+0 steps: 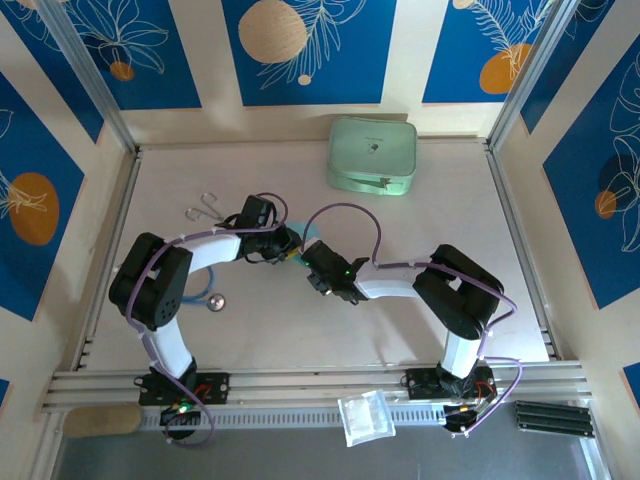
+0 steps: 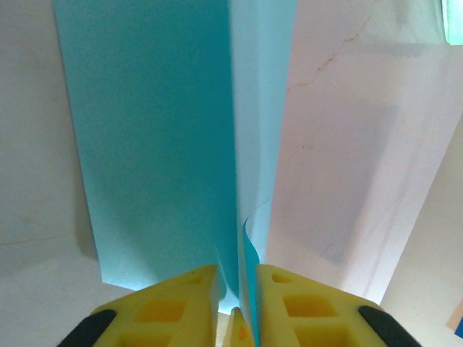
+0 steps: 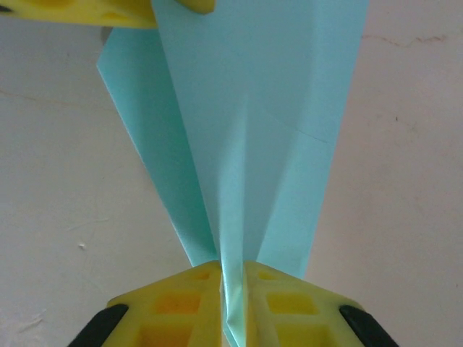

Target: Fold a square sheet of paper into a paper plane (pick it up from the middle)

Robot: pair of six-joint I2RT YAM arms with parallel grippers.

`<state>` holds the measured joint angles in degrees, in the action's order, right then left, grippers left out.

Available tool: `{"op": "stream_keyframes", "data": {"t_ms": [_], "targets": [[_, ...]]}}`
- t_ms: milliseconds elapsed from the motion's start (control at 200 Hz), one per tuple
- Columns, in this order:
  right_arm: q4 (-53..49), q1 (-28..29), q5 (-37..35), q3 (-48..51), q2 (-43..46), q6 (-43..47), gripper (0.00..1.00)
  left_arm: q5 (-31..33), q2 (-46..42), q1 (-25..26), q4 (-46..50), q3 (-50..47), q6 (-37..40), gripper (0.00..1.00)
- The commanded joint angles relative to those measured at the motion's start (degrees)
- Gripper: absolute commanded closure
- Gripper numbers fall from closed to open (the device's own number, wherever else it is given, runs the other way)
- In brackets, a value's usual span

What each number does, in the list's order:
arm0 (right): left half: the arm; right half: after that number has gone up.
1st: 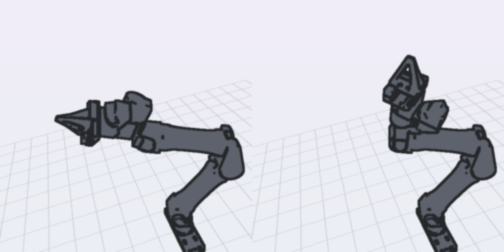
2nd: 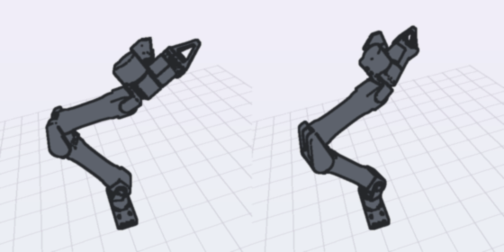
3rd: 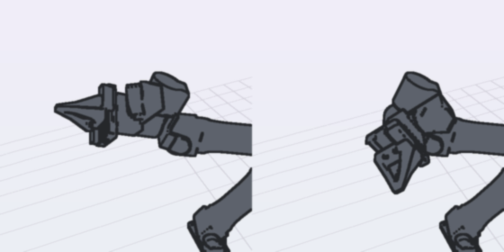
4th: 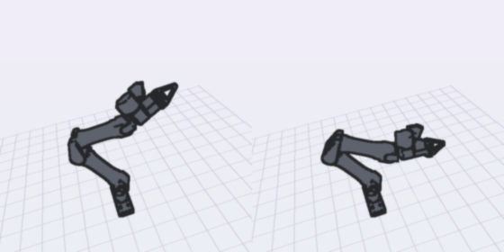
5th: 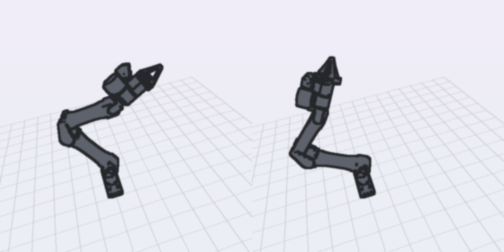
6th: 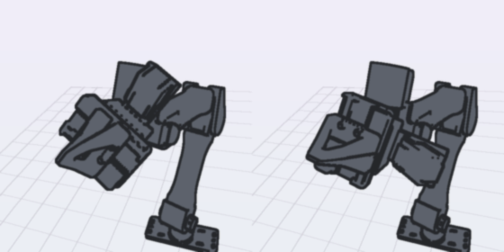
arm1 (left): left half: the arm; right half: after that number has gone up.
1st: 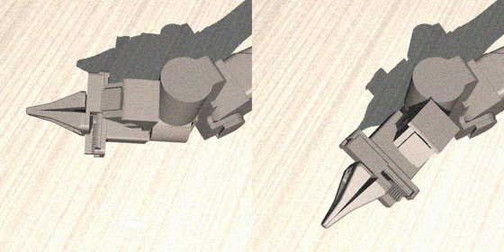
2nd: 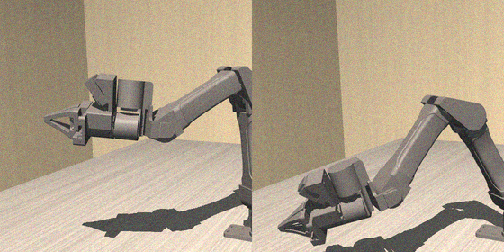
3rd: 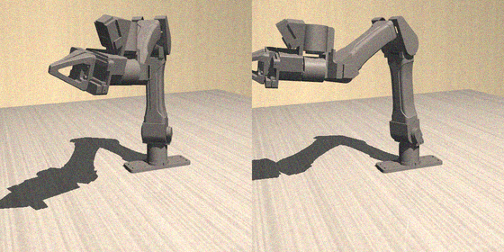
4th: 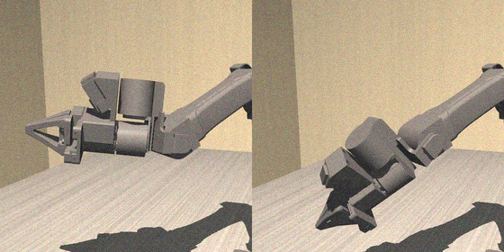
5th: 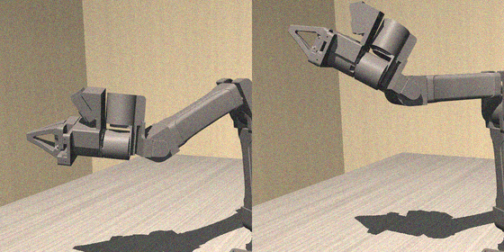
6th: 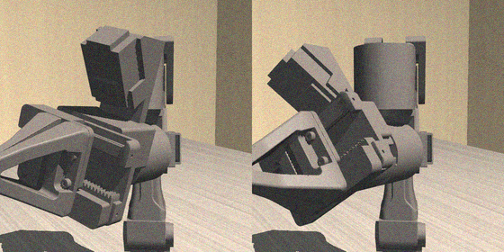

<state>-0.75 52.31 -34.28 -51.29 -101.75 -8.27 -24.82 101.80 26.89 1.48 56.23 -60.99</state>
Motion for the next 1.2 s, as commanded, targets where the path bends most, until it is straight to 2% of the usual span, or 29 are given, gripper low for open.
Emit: {"op": "stream_keyframes", "data": {"t_ms": [0, 140, 240, 410, 595, 770, 1005, 1196], "targets": [[-0.89, -0.64, 1.04, -1.25, 1.40, 0.27, 0.87, 2.20, -3.34, -0.35, 1.99, 1.01, 1.18, 0.74], [-2.95, -2.36, 6.80, -1.55, 2.57, -0.11, 0.90, 6.59, -8.65, -1.66, 2.81, -1.43, 1.41, 0.59], [-4.36, -4.36, 13.22, -1.88, 3.29, -1.15, 0.92, 9.60, -12.98, -1.93, 2.43, -4.70, 1.61, 0.55], [-5.32, -8.09, 23.63, -2.13, 4.10, -3.20, 0.92, 9.40, -16.97, -1.76, -4.37, -12.71, 0.07, 0.58], [-5.56, -11.63, 33.03, -2.58, 4.11, -4.12, 0.92, 2.23, -11.98, -0.38, -12.41, -14.12, -1.14, 0.67], [-5.99, -12.54, 33.94, -2.68, 3.55, -3.13, 0.92, -0.30, -5.15, 0.96, -15.43, -10.05, -1.33, 0.75], [-5.99, -12.46, 31.50, -2.56, 3.50, -2.54, 0.92, 0.48, 0.08, 1.32, -7.95, -5.02, -0.26, 0.82], [-6.26, -11.20, 26.82, -2.94, 3.21, -2.29, 0.91, 0.27, 2.38, 1.67, -5.64, -3.74, -0.16, 0.82]]}}
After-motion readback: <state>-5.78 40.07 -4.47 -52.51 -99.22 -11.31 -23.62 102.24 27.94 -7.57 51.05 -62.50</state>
